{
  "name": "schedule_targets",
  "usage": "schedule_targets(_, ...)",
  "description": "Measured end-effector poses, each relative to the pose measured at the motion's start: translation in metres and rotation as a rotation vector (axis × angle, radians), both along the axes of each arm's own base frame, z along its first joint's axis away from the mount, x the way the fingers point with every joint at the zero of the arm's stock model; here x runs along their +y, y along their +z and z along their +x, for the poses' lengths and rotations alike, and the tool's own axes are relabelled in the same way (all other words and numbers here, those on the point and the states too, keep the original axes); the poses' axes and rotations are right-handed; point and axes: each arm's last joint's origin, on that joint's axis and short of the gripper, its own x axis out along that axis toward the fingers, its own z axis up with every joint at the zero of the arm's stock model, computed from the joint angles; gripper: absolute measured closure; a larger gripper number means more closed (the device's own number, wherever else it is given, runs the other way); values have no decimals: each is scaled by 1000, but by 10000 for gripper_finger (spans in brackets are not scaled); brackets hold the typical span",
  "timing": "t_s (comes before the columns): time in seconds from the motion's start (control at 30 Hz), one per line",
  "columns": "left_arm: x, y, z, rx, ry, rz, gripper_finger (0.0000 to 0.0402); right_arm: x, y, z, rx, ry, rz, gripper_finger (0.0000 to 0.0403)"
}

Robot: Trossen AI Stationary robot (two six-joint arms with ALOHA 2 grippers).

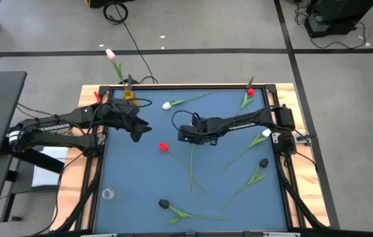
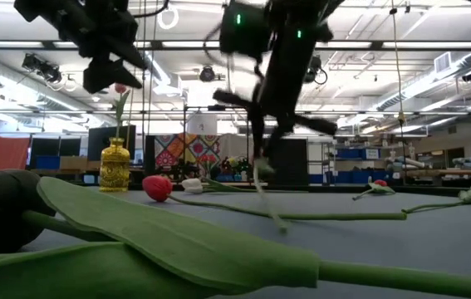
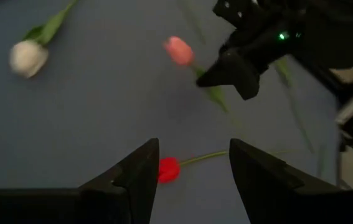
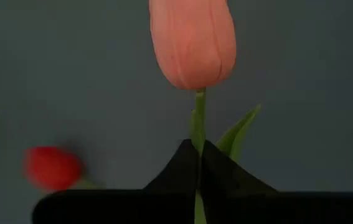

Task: Sort flowers into vase by color
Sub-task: Put the pink flower into the yellow vase

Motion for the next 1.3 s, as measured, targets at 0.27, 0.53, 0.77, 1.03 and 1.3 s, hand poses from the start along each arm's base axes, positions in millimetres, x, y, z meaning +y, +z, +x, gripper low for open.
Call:
schedule_targets(0.27,1,17,9,-199,-63,80,200,-13,56,6,-86,309,-271,387)
schedule_targets(0.53,10,18,25,-249,-94,198,200,-48,103,19,-318,550,-504,387)
schedule_targets(0.77,20,16,35,-279,-57,208,200,-80,125,23,-530,690,-627,387)
schedule_targets(1.03,41,20,42,-362,36,257,200,-119,143,18,-731,828,-744,387)
schedule_targets(1.3,63,19,54,-450,120,284,218,-142,151,10,-830,953,-810,387)
